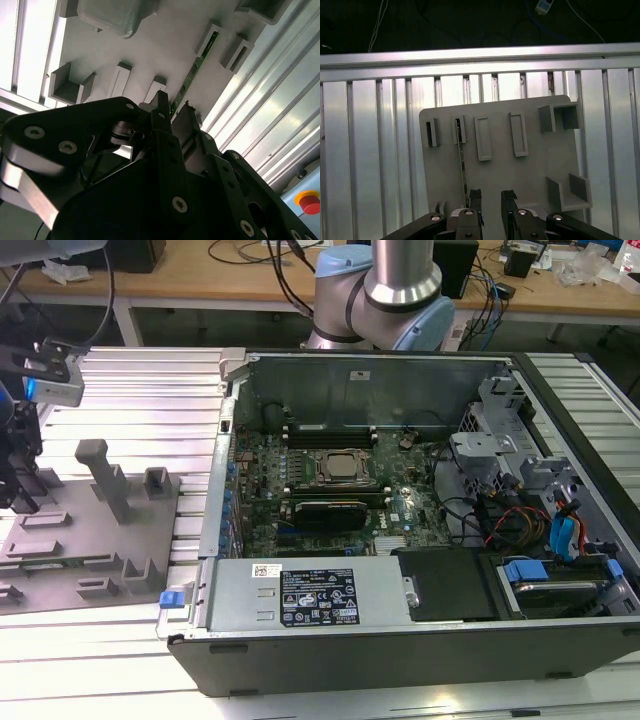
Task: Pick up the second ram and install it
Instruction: 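Pick up the second ram and move it above second insertion slot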
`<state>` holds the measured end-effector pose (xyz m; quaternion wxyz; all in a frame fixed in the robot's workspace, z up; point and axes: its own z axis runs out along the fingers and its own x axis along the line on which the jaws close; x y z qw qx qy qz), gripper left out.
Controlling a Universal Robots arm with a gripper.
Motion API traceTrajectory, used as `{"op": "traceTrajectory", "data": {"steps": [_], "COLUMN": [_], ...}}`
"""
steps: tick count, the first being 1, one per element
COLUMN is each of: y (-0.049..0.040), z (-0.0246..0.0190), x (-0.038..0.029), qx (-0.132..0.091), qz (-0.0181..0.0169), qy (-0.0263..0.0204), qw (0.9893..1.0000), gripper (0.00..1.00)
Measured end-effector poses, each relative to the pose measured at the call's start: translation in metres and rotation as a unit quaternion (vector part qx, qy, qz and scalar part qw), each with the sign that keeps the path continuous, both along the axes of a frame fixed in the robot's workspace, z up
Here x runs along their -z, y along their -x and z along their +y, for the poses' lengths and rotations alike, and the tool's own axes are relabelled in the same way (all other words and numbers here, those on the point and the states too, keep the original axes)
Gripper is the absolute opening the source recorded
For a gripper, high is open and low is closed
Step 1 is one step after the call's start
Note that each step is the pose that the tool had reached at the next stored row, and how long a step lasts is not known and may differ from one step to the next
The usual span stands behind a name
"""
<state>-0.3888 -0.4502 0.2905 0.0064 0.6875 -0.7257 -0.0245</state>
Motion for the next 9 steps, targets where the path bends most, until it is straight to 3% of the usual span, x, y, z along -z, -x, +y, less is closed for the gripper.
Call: {"op": "traceTrajectory", "data": {"steps": [9], "y": [0.0], "z": [0.0], "x": [0.0109], "qx": [0.0], "qz": [0.0], "qy": [0.0], "qw": [1.0], "gripper": [0.3]}}
